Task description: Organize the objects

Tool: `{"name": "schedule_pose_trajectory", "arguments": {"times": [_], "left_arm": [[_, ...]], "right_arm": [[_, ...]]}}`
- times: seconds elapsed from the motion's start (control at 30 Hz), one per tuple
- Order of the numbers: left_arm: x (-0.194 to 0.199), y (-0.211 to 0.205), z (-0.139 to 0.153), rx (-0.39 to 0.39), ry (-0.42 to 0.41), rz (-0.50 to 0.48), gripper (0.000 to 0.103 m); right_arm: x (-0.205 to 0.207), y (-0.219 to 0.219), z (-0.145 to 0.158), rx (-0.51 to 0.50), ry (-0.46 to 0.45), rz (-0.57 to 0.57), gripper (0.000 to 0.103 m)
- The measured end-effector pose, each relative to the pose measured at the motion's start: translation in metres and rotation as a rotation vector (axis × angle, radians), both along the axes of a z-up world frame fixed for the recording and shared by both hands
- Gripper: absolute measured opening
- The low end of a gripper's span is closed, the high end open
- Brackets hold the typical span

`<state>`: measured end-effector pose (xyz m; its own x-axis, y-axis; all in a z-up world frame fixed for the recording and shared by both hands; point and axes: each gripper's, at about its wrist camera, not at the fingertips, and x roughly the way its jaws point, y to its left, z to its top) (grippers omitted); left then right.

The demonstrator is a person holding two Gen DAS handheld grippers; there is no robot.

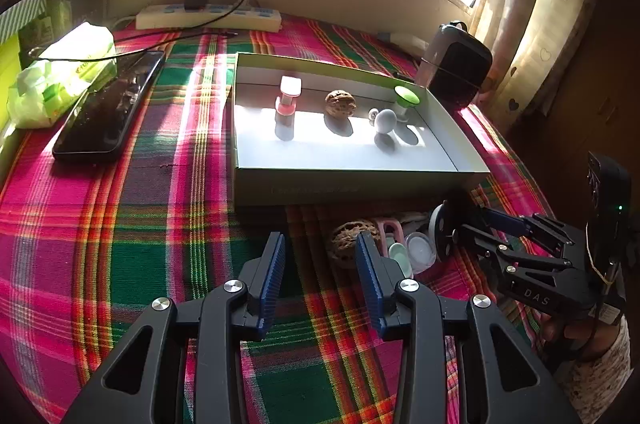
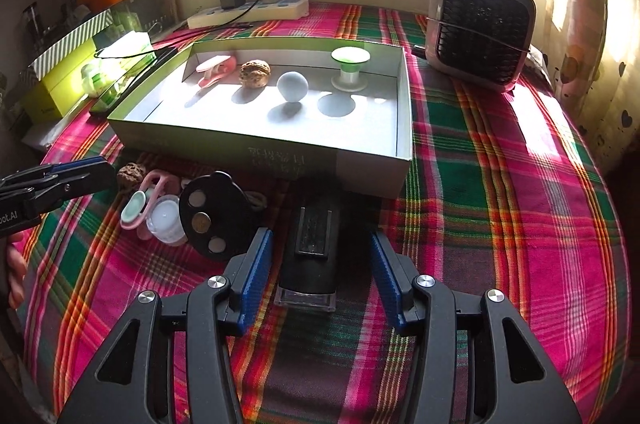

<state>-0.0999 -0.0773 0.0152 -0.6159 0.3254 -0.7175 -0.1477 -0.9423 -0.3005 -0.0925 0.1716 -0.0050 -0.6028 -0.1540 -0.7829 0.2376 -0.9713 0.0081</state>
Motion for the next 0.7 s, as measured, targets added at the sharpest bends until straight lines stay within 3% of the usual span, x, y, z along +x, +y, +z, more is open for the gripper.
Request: {"name": "schedule_pose_trajectory", "arguments": {"times": [0.3, 0.6, 0.7], "left_arm": [[-0.003, 0.004, 0.000, 0.014, 0.000, -0.029, 0.036], [-0.007, 0.008, 0.000, 0.015, -0.001, -0.058, 0.039], [-0.010, 0.011, -0.001, 0.009, -0.008, -0.063, 0.039]], "right_arm": [[0.000, 0.004, 0.000, 0.014, 0.002, -0.022, 0.050], [0.001, 0.007, 0.001, 0.012, 0.008, -0.026, 0.029], [0.001, 0.008, 0.001, 0.010, 0.008, -0.031, 0.029]]}}
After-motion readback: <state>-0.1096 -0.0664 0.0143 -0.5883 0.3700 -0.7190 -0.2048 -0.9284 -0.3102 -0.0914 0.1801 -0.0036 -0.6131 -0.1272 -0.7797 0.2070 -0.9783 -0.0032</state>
